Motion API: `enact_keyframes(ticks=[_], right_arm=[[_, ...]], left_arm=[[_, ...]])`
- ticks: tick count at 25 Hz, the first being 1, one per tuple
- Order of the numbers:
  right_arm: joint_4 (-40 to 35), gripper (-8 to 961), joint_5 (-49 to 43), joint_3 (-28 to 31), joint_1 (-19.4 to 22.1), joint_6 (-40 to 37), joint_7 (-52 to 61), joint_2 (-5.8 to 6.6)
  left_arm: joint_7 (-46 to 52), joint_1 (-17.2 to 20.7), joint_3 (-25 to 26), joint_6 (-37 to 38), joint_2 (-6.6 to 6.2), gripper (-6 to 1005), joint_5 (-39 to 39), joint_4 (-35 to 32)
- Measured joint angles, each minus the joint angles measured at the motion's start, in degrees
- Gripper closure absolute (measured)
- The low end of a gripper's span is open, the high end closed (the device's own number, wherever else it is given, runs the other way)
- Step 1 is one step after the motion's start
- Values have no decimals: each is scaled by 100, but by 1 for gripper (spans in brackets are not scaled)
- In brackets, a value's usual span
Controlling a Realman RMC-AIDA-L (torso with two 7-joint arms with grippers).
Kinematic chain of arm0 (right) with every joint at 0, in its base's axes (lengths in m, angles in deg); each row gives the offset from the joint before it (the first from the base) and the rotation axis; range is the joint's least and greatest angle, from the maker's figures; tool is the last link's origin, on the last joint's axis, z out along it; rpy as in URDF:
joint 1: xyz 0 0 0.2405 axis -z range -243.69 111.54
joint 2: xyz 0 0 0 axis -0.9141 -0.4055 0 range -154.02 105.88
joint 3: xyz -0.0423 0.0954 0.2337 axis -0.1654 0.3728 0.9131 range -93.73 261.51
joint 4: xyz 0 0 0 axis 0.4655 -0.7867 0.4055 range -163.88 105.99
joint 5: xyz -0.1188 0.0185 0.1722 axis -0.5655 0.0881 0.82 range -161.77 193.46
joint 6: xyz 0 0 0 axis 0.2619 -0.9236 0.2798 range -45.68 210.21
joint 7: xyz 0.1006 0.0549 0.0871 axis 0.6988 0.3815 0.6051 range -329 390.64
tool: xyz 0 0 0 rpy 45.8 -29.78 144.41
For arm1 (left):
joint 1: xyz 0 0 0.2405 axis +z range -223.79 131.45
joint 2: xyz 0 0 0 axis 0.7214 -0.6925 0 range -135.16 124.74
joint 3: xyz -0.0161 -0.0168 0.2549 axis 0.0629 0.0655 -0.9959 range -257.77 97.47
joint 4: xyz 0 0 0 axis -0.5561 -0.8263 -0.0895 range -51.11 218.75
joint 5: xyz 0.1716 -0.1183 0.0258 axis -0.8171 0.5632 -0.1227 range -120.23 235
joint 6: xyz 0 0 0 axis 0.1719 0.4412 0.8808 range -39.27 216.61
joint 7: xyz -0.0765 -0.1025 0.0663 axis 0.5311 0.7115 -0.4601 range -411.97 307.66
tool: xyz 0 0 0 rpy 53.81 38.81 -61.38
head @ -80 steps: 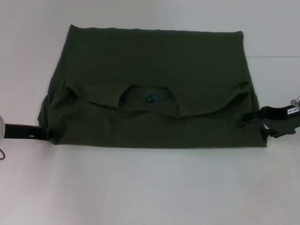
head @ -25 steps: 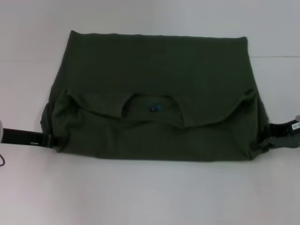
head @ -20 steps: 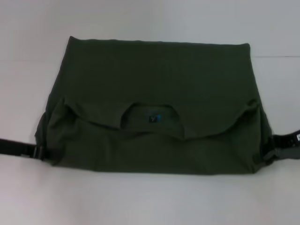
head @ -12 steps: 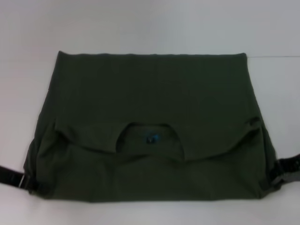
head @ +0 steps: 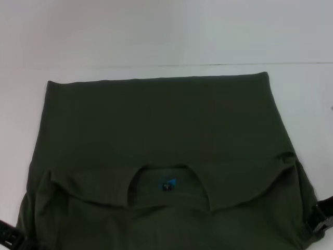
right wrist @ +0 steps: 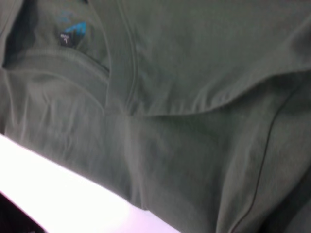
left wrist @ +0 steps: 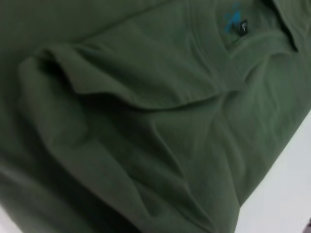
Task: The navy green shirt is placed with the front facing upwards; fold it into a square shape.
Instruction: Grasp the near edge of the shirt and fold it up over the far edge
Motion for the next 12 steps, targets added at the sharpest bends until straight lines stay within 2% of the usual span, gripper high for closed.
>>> enact_keyframes(ticks=[6,12], right_arm=[[0,893,-5,-332,-61,-221,-1,-54],[-30,890,-8,-333,-19,-281,-1,-67]], left_arm=[[-154,5,22,327,-27,951,-9,-24],[-134,-15,87,400,-42,950,-12,-151]])
